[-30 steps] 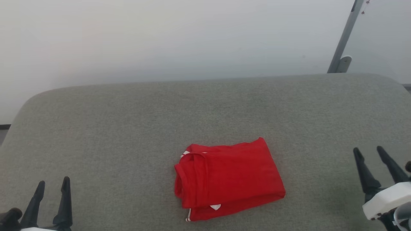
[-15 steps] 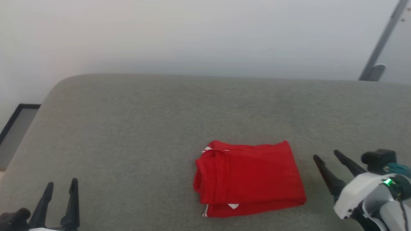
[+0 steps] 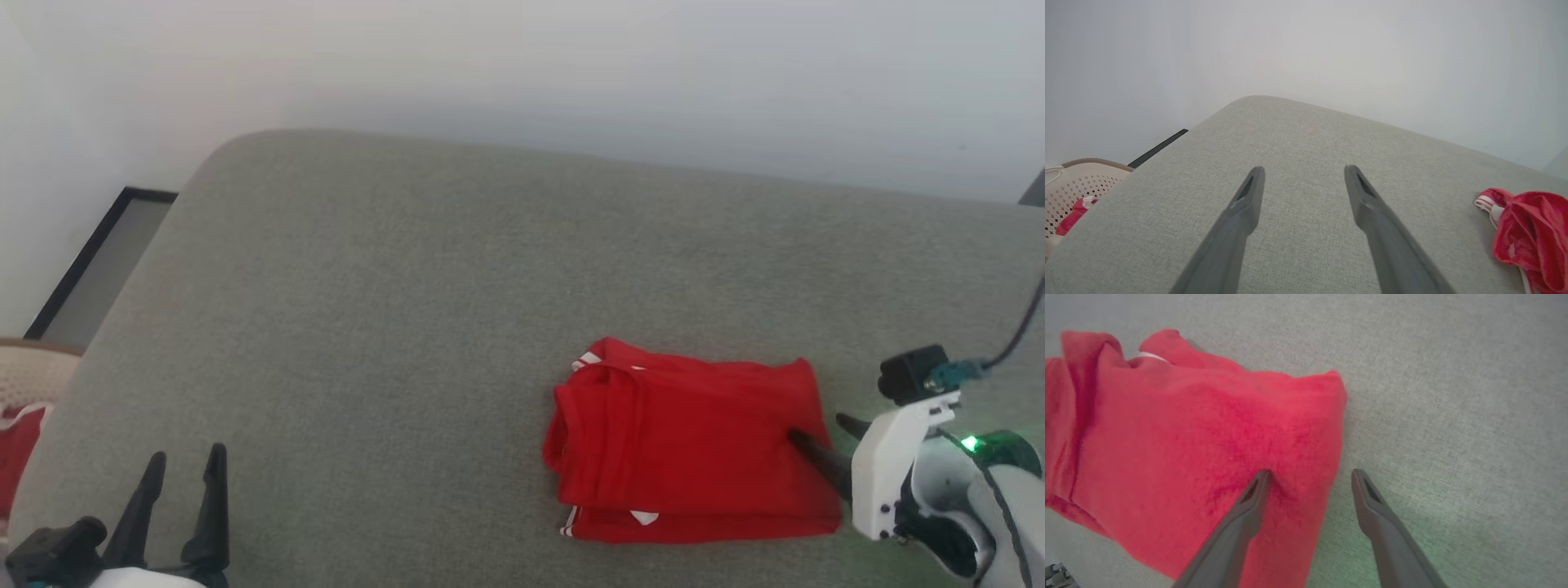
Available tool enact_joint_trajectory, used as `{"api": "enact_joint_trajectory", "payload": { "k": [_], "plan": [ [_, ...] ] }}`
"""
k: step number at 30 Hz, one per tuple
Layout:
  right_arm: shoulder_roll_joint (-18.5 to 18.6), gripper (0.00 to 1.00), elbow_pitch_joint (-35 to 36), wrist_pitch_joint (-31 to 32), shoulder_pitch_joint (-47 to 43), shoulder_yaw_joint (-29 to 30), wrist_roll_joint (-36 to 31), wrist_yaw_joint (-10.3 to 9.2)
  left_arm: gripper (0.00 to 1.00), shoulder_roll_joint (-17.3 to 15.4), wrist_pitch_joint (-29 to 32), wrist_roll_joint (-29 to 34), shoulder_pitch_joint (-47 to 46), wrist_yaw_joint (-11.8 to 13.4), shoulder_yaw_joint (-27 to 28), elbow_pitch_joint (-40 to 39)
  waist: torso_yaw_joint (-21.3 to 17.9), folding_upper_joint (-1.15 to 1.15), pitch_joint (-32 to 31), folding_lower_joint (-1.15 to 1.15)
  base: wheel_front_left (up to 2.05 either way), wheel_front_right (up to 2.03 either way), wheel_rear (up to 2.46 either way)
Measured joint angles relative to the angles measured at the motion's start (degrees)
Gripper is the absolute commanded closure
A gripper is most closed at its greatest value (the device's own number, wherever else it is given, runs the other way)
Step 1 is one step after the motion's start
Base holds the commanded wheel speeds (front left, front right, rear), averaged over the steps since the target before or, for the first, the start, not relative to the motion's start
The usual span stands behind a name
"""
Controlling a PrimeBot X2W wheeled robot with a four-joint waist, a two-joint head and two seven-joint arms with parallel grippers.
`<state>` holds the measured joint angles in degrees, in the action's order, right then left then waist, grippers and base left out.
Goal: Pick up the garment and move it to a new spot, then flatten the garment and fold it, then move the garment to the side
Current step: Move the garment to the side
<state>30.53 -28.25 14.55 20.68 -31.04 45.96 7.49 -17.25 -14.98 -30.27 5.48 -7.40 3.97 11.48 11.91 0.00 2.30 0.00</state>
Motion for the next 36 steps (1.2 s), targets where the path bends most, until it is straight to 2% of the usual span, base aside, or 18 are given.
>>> {"api": "enact_joint_trajectory", "payload": {
  "k": [10,14,15,16,17,23,30,36],
  "plan": [
    [-0.25,0.0,-4.46,17.71,5.84,-0.15,1.86,0.02,0.0,1.2,0.0,0.0,-2.71,0.0,-1.65,0.76,2.24,0.0,4.06,0.0,0.0,0.0,0.0],
    [-1.26,0.0,-5.13,22.08,7.31,1.2,1.85,0.03,0.0,1.49,0.0,0.0,-3.58,0.0,-1.99,1.11,2.72,0.0,5.28,0.0,0.0,0.0,0.0],
    [-1.34,0.03,-5.15,23.26,7.77,1.35,1.79,0.03,0.0,1.57,0.0,0.0,-3.75,0.0,-2.03,1.24,2.78,0.0,5.53,0.0,0.0,0.0,0.0],
    [-1.48,0.72,-5.05,23.94,7.98,1.65,1.8,0.02,0.0,1.62,0.0,0.0,-3.94,0.0,-2.05,1.35,2.82,0.0,5.74,0.0,0.0,0.0,0.0],
    [-1.69,1.0,-4.94,24.57,8.08,1.9,1.82,0.02,0.0,1.64,0.0,-0.01,-4.15,0.0,-2.07,1.45,2.84,0.0,5.89,0.0,0.0,0.0,0.0],
    [-2.63,1.0,-3.48,27.17,8.66,3.33,0.92,0.07,0.0,1.67,0.0,-0.16,-4.75,0.0,-2.09,1.71,2.42,0.0,6.52,0.0,0.0,0.0,0.0],
    [-2.92,1.0,-1.05,26.62,8.8,5.8,-0.91,0.08,0.0,1.49,0.0,-0.14,-6.17,0.0,-2.63,1.36,0.9,0.0,6.82,0.0,0.0,0.0,0.0],
    [-0.52,1.0,-0.4,25.18,9.37,9.46,-2.24,0.03,0.0,1.02,0.01,-0.08,-7.48,0.0,-3.33,1.1,-1.33,0.0,6.84,0.0,0.0,0.0,0.0]
  ]
}}
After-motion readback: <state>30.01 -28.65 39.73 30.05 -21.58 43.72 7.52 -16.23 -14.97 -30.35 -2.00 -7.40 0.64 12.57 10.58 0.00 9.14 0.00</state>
